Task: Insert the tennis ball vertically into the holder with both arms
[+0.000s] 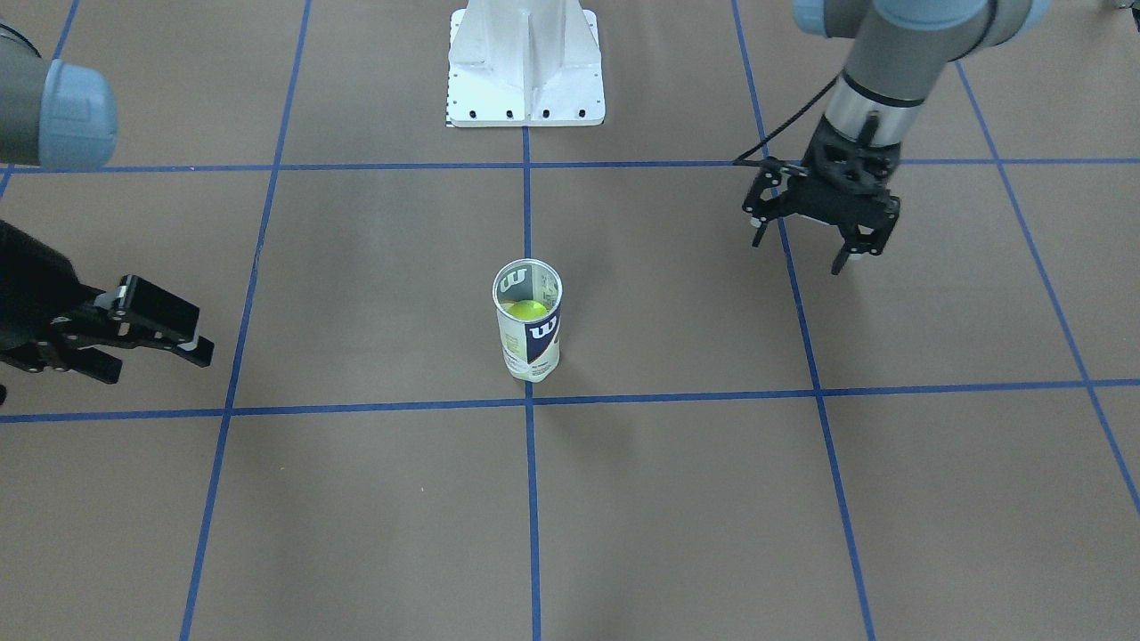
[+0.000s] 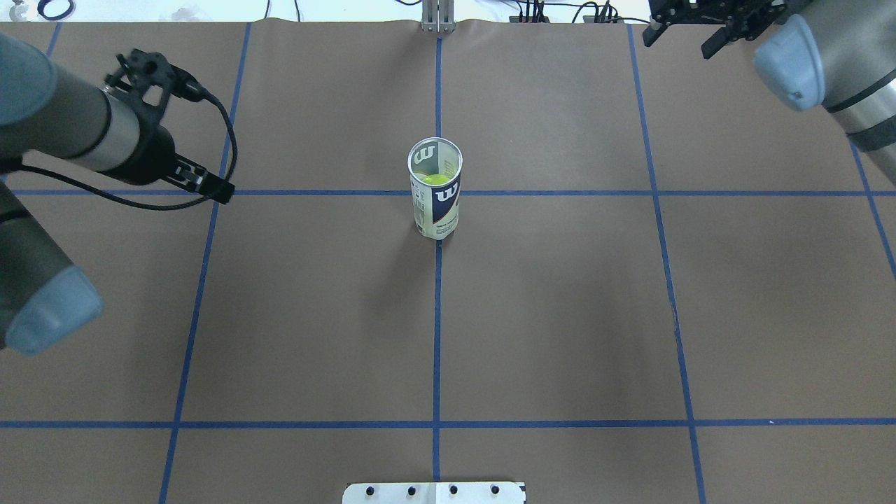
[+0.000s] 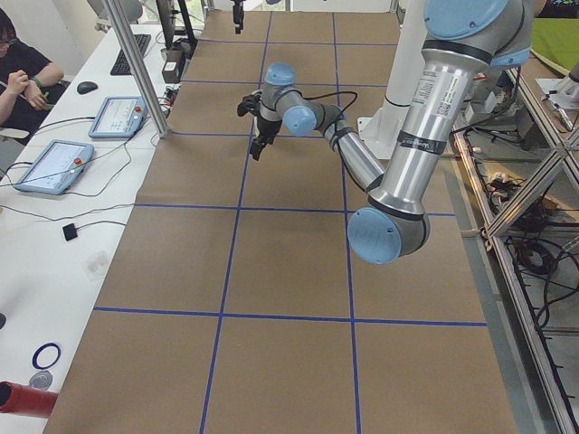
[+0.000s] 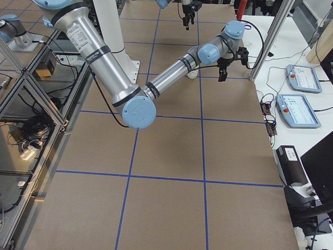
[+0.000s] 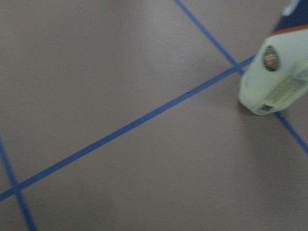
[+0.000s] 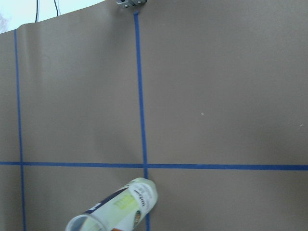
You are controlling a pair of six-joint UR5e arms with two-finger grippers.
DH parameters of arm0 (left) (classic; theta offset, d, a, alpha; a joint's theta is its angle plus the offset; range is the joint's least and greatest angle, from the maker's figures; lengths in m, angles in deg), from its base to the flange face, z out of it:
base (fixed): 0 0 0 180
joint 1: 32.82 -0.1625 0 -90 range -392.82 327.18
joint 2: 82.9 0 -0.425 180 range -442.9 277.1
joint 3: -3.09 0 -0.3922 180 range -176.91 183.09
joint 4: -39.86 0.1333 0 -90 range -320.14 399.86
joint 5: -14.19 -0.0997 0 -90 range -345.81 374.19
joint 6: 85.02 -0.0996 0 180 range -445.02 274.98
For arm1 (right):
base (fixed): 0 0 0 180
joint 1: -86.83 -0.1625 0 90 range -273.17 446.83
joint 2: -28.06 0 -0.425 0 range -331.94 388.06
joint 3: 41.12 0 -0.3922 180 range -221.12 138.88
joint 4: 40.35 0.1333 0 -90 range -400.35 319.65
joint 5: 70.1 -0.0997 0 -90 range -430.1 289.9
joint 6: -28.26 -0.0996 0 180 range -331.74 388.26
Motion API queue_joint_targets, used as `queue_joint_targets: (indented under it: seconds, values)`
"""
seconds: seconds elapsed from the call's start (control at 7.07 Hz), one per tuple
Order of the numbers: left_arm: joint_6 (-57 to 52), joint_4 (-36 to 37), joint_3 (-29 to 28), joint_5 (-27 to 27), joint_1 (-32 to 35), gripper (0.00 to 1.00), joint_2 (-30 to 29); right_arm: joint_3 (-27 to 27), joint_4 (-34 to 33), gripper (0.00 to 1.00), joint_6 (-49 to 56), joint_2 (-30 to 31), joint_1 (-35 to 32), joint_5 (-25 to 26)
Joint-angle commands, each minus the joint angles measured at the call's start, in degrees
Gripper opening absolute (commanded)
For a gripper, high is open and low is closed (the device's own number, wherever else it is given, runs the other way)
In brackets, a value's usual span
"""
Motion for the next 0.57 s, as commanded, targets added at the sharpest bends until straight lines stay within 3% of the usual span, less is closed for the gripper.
queue_joint_targets:
  seconds: [0.0, 0.14, 0.42]
  values:
    - [-4.81, 3.00, -8.51, 11.16, 13.16, 0.99, 0.82, 1.13, 0.18, 1.00, 13.47, 9.23, -4.69, 0.41]
    - [-7.88, 2.92, -14.57, 16.17, 18.53, 0.99, 0.74, 1.22, 0.27, 1.00, 20.14, 13.37, -7.23, 0.59]
    - [-21.56, 2.31, -23.81, 21.65, 29.34, 0.99, 0.82, 2.35, 0.89, 1.00, 21.26, 17.35, -8.40, 1.72]
